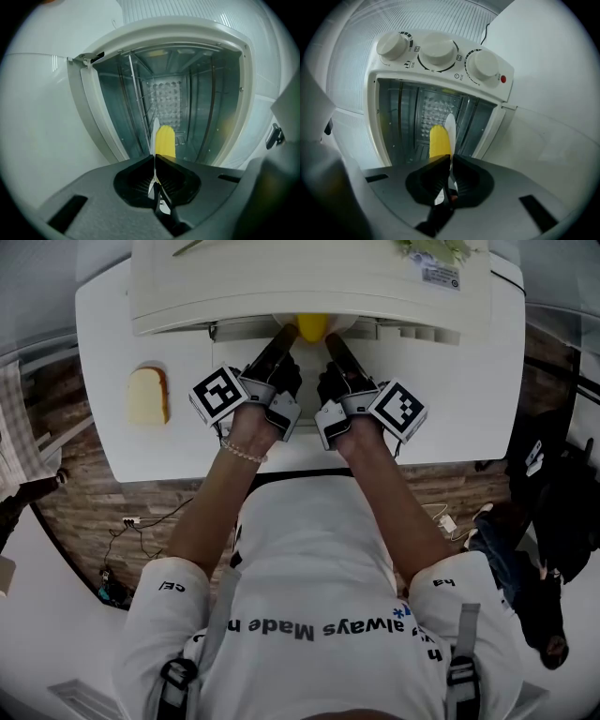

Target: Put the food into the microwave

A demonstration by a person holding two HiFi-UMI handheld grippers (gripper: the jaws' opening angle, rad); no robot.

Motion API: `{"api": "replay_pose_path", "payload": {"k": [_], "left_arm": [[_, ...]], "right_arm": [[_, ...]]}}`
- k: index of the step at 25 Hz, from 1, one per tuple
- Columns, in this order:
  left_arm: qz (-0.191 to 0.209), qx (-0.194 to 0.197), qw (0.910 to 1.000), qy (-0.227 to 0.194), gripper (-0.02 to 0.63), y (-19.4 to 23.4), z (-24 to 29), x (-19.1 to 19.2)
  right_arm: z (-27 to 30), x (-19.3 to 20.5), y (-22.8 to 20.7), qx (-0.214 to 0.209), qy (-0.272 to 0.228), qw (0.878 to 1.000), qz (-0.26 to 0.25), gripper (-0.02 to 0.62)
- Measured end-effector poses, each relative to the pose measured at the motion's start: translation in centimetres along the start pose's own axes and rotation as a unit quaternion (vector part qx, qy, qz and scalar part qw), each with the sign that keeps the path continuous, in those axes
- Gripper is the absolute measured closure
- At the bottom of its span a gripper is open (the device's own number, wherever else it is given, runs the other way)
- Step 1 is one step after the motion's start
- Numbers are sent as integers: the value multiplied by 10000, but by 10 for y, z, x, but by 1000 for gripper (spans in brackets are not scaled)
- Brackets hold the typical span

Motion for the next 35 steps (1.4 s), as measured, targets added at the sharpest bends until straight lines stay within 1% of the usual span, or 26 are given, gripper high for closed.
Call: {"api": "replay_pose_path", "payload": {"k": [3,5,8,12,16,19,20,23,26,28,30,32,35], "left_arm": [[24,-9,10000,13,588,1,5,-5],[67,-114,9999,45,588,5,6,-8],[94,-137,9999,42,588,6,11,-12],[170,-323,9993,77,588,10,12,-16],[229,-362,9991,58,588,11,14,-19],[256,-273,9993,55,586,5,15,-17],[287,-305,9991,72,584,5,13,-16],[362,-427,9984,123,558,7,4,-11],[385,-500,9979,134,552,8,-8,-6],[474,-556,9972,128,552,6,-18,-3],[687,-614,9956,140,552,1,-29,-1],[1037,-643,9924,170,554,-9,-38,-1],[1373,-484,9893,119,566,-33,-47,-1]], "right_arm": [[7,-3,4,-66,-14,10000,9,571],[12,-5,8,-144,-17,9999,18,571],[18,-8,9,-149,-27,9999,31,571],[24,-12,10,-162,-21,9999,-29,571],[29,-12,12,-165,18,9998,-65,571],[28,-12,13,-153,102,9997,-186,569],[27,-12,13,-142,122,9995,-239,568],[20,-17,13,-88,125,9991,-406,568],[9,-17,12,-18,172,9979,-628,565],[-1,-15,11,51,228,9962,-836,565],[-12,-13,12,96,300,9935,-1094,565],[-22,-11,18,79,376,9895,-1393,565],[-35,-9,35,-28,451,9814,-1864,565]]}}
Point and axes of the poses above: the fingertips, and each gripper's own axes: z forward along the fingers, y to its left, x out of its underside, the point moved 1 cm from there along -z, backward along the fingers, and after that the axes turned 13 degrees about z, right-handed, at the moved point
